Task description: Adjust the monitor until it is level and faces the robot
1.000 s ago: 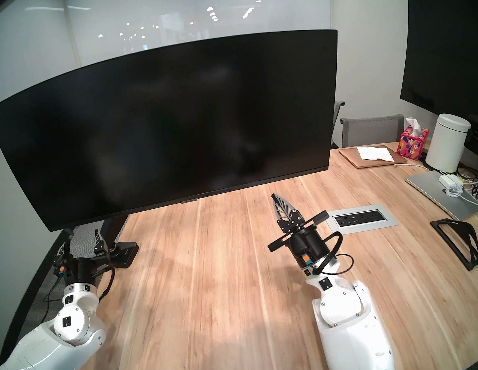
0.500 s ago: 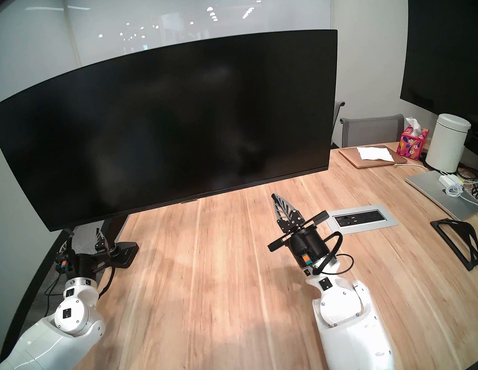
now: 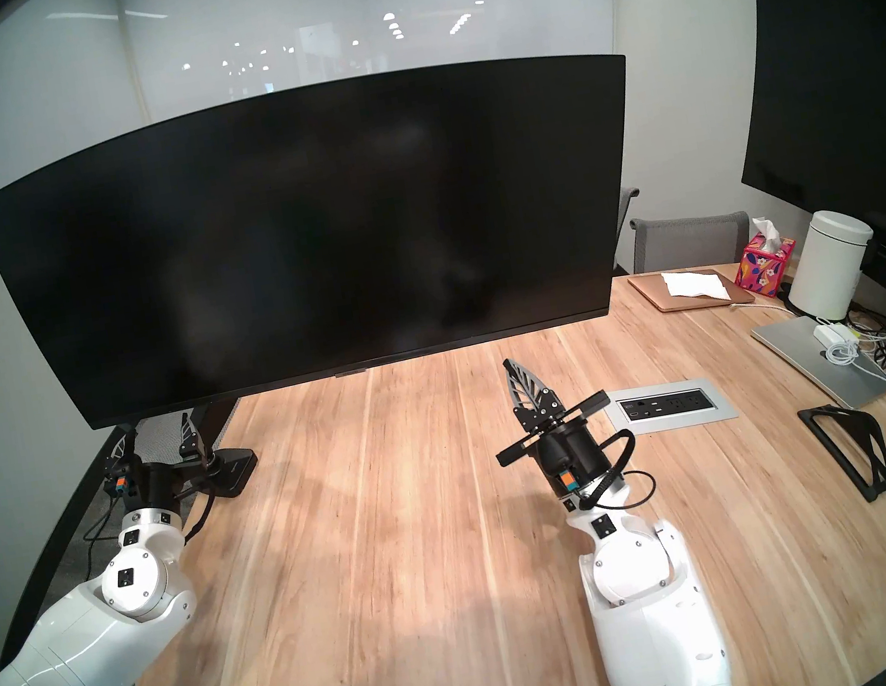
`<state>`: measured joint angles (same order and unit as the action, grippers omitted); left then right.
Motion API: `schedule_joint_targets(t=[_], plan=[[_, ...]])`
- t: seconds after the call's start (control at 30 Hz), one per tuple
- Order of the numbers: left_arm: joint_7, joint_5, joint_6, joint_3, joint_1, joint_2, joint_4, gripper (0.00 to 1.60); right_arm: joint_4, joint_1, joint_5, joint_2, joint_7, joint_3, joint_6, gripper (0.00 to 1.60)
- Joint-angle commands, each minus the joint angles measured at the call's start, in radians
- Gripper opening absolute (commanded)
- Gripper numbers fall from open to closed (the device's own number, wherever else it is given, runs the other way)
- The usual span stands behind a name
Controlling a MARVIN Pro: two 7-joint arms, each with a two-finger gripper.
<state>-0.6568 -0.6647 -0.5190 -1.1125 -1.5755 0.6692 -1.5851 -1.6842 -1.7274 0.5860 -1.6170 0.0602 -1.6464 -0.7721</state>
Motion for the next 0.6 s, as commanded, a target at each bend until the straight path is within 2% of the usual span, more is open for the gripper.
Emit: schedule_joint_targets(t=[0.0,0.07,0.57], plan=[[0.002,0.01,-0.015,-0.014,0.016,-0.01,-0.009,1.6,-0.016,0.009,-0.004,0.001,-0.002,0.002,-0.005,0.13],[-0.001,0.028,-0.018,-0.012,0.02,-0.011,-0.004,1.6,-0.016,0.009,-0.004,0.001,-0.002,0.002,-0.005,0.13],[0.009,0.02,-0.017,-0.015,0.041,-0.011,0.001,1.6,-0.016,0.009,-0.004,0.001,-0.002,0.002,-0.005,0.13]])
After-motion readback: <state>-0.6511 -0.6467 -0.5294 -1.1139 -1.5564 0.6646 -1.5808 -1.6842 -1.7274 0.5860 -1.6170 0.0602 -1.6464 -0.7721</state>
